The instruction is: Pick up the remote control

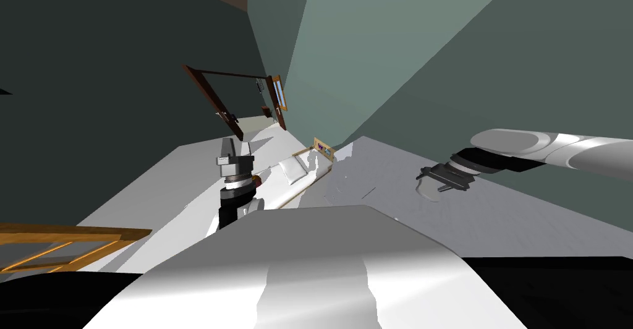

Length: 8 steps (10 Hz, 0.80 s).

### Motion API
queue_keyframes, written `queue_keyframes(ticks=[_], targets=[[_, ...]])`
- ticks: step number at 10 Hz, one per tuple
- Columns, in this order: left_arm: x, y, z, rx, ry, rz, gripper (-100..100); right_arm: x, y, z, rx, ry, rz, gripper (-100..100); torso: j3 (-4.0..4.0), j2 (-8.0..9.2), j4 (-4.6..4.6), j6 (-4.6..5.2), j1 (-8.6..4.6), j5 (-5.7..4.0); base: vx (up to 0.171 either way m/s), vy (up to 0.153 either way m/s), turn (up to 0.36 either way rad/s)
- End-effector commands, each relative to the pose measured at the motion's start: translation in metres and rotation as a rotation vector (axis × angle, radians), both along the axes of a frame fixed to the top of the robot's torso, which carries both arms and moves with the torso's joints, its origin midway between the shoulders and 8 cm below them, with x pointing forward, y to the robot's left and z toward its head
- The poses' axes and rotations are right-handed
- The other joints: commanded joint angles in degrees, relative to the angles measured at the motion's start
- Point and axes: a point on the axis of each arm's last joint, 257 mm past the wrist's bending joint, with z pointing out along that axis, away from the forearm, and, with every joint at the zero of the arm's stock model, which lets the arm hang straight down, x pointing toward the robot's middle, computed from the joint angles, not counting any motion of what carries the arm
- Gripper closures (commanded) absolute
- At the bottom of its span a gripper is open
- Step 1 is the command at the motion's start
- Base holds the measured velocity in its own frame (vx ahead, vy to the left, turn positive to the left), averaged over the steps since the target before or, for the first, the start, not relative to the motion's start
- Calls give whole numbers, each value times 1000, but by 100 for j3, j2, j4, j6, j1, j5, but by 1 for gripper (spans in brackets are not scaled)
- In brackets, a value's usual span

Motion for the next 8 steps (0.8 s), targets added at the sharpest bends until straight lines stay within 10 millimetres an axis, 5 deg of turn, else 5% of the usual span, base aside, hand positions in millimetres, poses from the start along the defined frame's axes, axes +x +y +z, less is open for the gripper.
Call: queue_keyframes(ticks=[1, 3, 4, 5, 7, 8], targets=[[0, 0, 0, 0, 0, 0, 0, 0, 0, 0, 0, 0, 0, 100, 0, 0, 0, 0, 0, 0, 0, 0, 0], [0, 0, 0, 0, 0, 0, 0, 0, 0, 0, 0, 0, -1, 100, 0, 0, 0, -1, 1, 1, 0, 0, 0], [0, 0, 0, 0, 0, 0, 0, 0, 0, 0, 0, 0, -1, 0, 0, 0, 0, -1, 1, 2, 0, 0, 0], [0, 0, 0, 0, 0, 0, 0, 2, 1, 12, -2, 4, 4, 100, 0, 0, 0, -1, 1, 2, 16, 0, -47], [0, 0, 0, 0, 0, 0, 0, 2, 3, 14, -2, 4, 6, 100, -3, -7, -1, 2, 9, 9, 23, 2, -32], [0, 0, 0, 0, 0, 0, 0, 2, 3, 15, -2, 5, 6, 0, -3, -5, -1, -1, 7, 5, 0, 0, 0]])
